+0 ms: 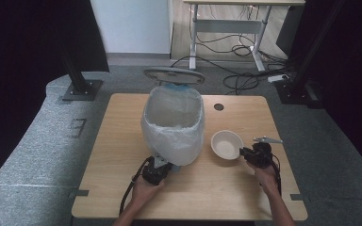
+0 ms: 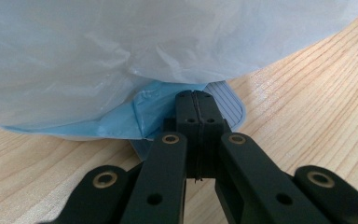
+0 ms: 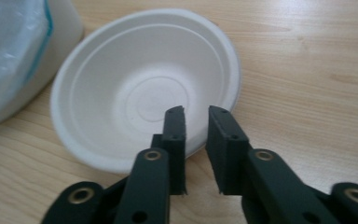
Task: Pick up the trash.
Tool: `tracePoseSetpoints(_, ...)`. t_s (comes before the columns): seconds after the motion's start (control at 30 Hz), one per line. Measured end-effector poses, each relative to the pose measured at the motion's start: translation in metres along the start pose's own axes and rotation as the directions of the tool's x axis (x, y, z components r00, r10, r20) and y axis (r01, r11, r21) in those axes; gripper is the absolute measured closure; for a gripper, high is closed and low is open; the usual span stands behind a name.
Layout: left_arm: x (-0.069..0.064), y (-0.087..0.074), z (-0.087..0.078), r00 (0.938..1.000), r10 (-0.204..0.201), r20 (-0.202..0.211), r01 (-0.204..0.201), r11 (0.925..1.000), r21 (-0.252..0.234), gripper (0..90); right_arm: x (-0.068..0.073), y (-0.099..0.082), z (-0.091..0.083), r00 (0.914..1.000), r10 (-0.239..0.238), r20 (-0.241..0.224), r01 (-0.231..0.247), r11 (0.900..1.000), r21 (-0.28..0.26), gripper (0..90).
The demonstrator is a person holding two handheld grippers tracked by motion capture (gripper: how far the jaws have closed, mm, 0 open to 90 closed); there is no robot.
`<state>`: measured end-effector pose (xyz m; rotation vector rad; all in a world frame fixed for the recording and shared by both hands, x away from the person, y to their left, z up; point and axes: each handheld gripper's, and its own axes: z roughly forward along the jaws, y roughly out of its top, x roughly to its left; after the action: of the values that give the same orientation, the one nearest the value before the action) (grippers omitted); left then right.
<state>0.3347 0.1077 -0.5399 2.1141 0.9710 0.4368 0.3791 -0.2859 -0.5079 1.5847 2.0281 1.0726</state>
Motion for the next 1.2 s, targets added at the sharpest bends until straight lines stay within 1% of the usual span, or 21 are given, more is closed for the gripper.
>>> tracePoseSetpoints(0.07, 0.000, 0.000, 0.000, 1.0000, 0.000, 0.000, 0.000, 1.0000, 0.000, 90.0, -0.003, -0.002, -0.003, 0.9993, 0.024, -0.027, -0.025, 0.9996, -0.013, 82.7)
tracePoseSetpoints(0.1, 0.000, 0.000, 0.000, 1.0000, 0.000, 0.000, 0.000, 1.0000, 0.000, 90.0, -0.003, -0.002, -0.003, 0.9993, 0.024, -0.027, -0.025, 0.9996, -0.013, 82.7)
tracePoseSetpoints(0.17, 0.000, 0.000, 0.000, 1.0000, -0.001, 0.000, 0.001, 1.0000, -0.002, 90.0, -0.006, -0.005, -0.007, 0.9974, 0.042, -0.059, -0.044, 0.9986, -0.028, 89.3)
tracePoseSetpoints(0.2, 0.000, 0.000, 0.000, 1.0000, -0.001, 0.000, 0.001, 1.0000, -0.002, 90.0, -0.006, -0.005, -0.007, 0.9974, 0.042, -0.059, -0.044, 0.9986, -0.028, 89.3)
tracePoseSetpoints(0.23, 0.000, 0.000, 0.000, 1.0000, -0.001, 0.000, 0.001, 1.0000, -0.002, 90.0, -0.007, -0.005, -0.011, 0.9943, 0.058, -0.090, -0.062, 0.9970, -0.046, 89.5)
tracePoseSetpoints(0.3, 0.000, 0.000, 0.000, 1.0000, -0.001, 0.000, 0.001, 1.0000, -0.003, 90.0, -0.008, -0.006, -0.014, 0.9922, 0.063, -0.108, -0.069, 0.9960, -0.057, 89.6)
tracePoseSetpoints(0.47, 0.000, 0.000, 0.000, 1.0000, 0.000, -0.001, 0.000, 1.0000, -0.003, 90.0, -0.010, -0.006, -0.018, 0.9905, 0.065, -0.122, -0.073, 0.9953, -0.063, 89.6)
tracePoseSetpoints(0.5, 0.000, 0.000, 0.000, 1.0000, 0.000, -0.002, 0.000, 1.0000, -0.003, 90.0, -0.010, -0.007, -0.017, 0.9931, 0.065, -0.098, -0.071, 0.9958, -0.059, 87.9)
tracePoseSetpoints(0.53, 0.000, 0.000, 0.000, 1.0000, 0.000, -0.002, 0.000, 1.0000, -0.003, 90.0, -0.010, -0.007, -0.017, 0.9931, 0.065, -0.098, -0.071, 0.9958, -0.059, 87.9)
tracePoseSetpoints(0.57, -0.001, 0.000, 0.000, 1.0000, 0.001, -0.003, -0.001, 1.0000, -0.003, 90.0, -0.012, -0.006, -0.015, 0.9956, 0.053, -0.077, -0.058, 0.9964, -0.062, 75.0)
tracePoseSetpoints(0.63, -0.001, 0.000, 0.000, 1.0000, 0.002, -0.005, -0.002, 1.0000, -0.004, 90.0, -0.012, -0.005, -0.014, 0.9965, 0.054, -0.064, -0.058, 0.9967, -0.057, 73.5)
tracePoseSetpoints(0.7, -0.001, 0.000, 0.000, 1.0000, 0.002, -0.005, -0.002, 1.0000, -0.004, 90.0, -0.012, -0.002, -0.011, 0.9993, 0.033, -0.017, -0.034, 0.9981, -0.051, 69.7)
tracePoseSetpoints(0.73, -0.001, 0.000, 0.000, 1.0000, 0.002, -0.005, -0.002, 1.0000, -0.004, 90.0, -0.012, 0.001, -0.009, 0.9994, 0.033, 0.006, -0.032, 0.9977, -0.059, 67.0)
tracePoseSetpoints(0.8, -0.001, 0.000, 0.000, 1.0000, 0.002, -0.005, -0.002, 1.0000, -0.005, 90.0, -0.012, 0.002, -0.007, 0.9995, 0.031, 0.010, -0.030, 0.9979, -0.058, 66.3)
tracePoseSetpoints(0.83, -0.001, 0.000, 0.000, 1.0000, 0.002, -0.005, -0.002, 1.0000, -0.004, 90.0, -0.011, 0.005, -0.003, 0.9996, 0.027, 0.012, -0.027, 0.9983, -0.052, 62.7)
tracePoseSetpoints(0.87, -0.001, 0.000, 0.000, 1.0000, 0.002, -0.004, -0.002, 1.0000, -0.005, 90.0, -0.011, 0.006, -0.001, 0.9994, 0.032, 0.011, -0.032, 0.9981, -0.052, 61.7)
tracePoseSetpoints(0.93, -0.001, 0.000, 0.000, 1.0000, 0.003, -0.005, -0.003, 1.0000, -0.005, 90.0, -0.011, 0.007, 0.000, 0.9993, 0.036, 0.014, -0.035, 0.9980, -0.053, 61.3)
tracePoseSetpoints(1.03, -0.001, 0.000, 0.000, 1.0000, 0.004, -0.005, -0.004, 1.0000, -0.006, 90.0, -0.011, 0.010, 0.009, 0.9987, 0.034, 0.038, -0.033, 0.9991, -0.025, 58.9)
tracePoseSetpoints(1.1, -0.001, 0.000, 0.000, 1.0000, 0.005, -0.006, -0.005, 1.0000, -0.006, 90.0, -0.011, 0.010, 0.012, 0.9986, 0.036, 0.039, -0.036, 0.9992, -0.019, 58.7)
tracePoseSetpoints(1.17, -0.001, -0.001, 0.000, 1.0000, 0.004, -0.004, -0.004, 1.0000, -0.006, 90.0, -0.013, 0.009, 0.020, 0.9980, 0.049, 0.039, -0.049, 0.9987, 0.009, 56.4)
tracePoseSetpoints(1.2, -0.001, -0.001, 0.000, 1.0000, 0.004, -0.004, -0.004, 1.0000, -0.006, 90.0, -0.013, 0.009, 0.020, 0.9980, 0.049, 0.039, -0.049, 0.9987, 0.009, 56.4)
